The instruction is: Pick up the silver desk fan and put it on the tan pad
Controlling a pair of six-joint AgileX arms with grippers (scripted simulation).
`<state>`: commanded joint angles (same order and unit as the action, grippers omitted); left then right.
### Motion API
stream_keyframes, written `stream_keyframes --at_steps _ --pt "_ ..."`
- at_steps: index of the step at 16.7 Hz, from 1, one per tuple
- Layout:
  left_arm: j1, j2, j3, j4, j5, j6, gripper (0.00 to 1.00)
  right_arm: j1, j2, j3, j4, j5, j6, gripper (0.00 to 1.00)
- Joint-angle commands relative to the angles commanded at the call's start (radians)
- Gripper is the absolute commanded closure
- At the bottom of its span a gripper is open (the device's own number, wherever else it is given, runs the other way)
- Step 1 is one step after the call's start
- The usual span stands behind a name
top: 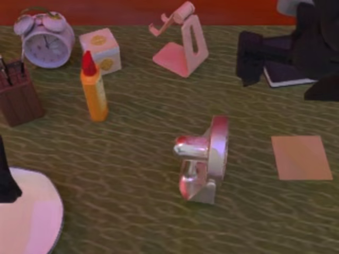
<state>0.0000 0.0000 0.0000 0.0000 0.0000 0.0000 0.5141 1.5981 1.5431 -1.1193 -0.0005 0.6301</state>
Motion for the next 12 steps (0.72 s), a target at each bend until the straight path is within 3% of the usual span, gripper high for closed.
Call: stream_keyframes --at_steps 6,12 --pt "0.000 0.000 0.000 0.000 0.000 0.000 0.00 0.126 0.423 0.405 -0.291 0.002 0.167 0.00" --pt "0.000 0.000 0.000 0.000 0.000 0.000 0.00 0.156 0.520 0.489 -0.365 0.003 0.208 0.00"
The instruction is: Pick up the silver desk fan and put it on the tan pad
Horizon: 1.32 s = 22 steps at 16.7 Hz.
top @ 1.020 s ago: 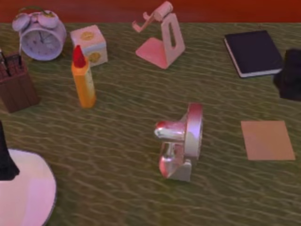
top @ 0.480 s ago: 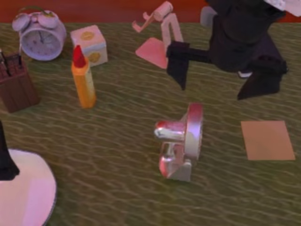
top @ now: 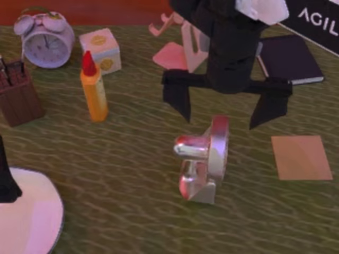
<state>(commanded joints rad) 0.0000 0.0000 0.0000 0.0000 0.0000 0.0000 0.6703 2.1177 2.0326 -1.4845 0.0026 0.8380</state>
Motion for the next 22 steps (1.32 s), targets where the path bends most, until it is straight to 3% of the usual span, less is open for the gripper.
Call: stream_keyframes --at_steps 14,22 --pt "0.000 0.000 0.000 0.000 0.000 0.000 0.00 0.002 -0.012 -0.216 0.204 0.000 0.002 0.00" --pt "0.000 0.000 0.000 0.000 0.000 0.000 0.00 0.002 -0.012 -0.216 0.204 0.000 0.002 0.60"
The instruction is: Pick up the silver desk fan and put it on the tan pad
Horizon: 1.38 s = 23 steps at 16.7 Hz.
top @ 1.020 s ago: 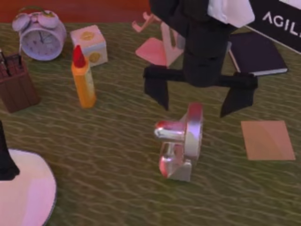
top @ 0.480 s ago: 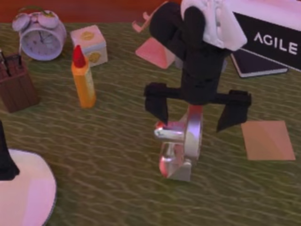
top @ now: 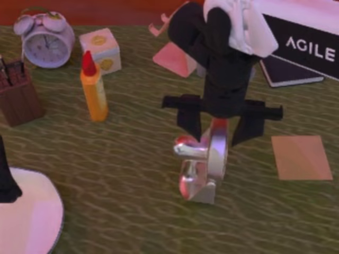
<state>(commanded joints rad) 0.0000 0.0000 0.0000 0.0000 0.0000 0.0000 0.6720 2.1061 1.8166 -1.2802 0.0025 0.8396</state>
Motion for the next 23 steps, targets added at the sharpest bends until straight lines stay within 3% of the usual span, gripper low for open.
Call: stream_keyframes --at_steps 5,6,15,23 --pt "0.000 0.000 0.000 0.000 0.000 0.000 0.00 0.000 0.000 0.000 0.000 0.000 0.000 0.98" --pt "0.000 0.000 0.000 0.000 0.000 0.000 0.00 0.000 0.000 0.000 0.000 0.000 0.000 1.00" --pt "0.000 0.000 0.000 0.000 0.000 0.000 0.00 -0.001 0.001 0.004 -0.003 0.000 0.001 1.00" --pt "0.000 0.000 0.000 0.000 0.000 0.000 0.00 0.006 0.012 0.216 -0.204 0.000 0.000 1.00"
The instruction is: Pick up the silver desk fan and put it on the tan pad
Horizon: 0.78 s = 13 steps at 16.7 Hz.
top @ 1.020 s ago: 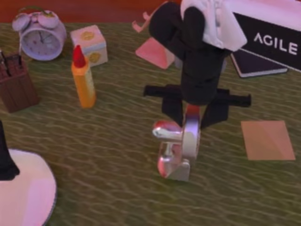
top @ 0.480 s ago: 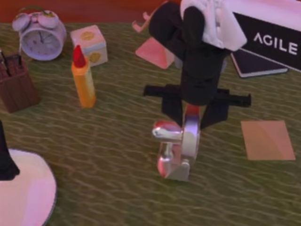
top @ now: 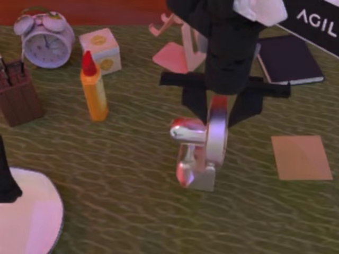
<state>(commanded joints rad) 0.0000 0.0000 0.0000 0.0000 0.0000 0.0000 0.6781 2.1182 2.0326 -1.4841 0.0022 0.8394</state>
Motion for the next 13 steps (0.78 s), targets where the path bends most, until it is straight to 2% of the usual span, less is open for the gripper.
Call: stream_keyframes --at_steps 4,7,10,13 --pt "0.000 0.000 0.000 0.000 0.000 0.000 0.00 -0.006 -0.002 -0.003 0.002 0.000 0.004 1.00" --pt "0.000 0.000 0.000 0.000 0.000 0.000 0.00 -0.037 -0.018 -0.030 0.004 0.000 0.070 1.00" --pt "0.000 0.000 0.000 0.000 0.000 0.000 0.00 -0.105 -0.061 -0.089 0.015 0.001 0.223 1.00" --pt "0.000 0.000 0.000 0.000 0.000 0.000 0.00 -0.194 -0.124 -0.166 0.035 0.001 0.438 1.00"
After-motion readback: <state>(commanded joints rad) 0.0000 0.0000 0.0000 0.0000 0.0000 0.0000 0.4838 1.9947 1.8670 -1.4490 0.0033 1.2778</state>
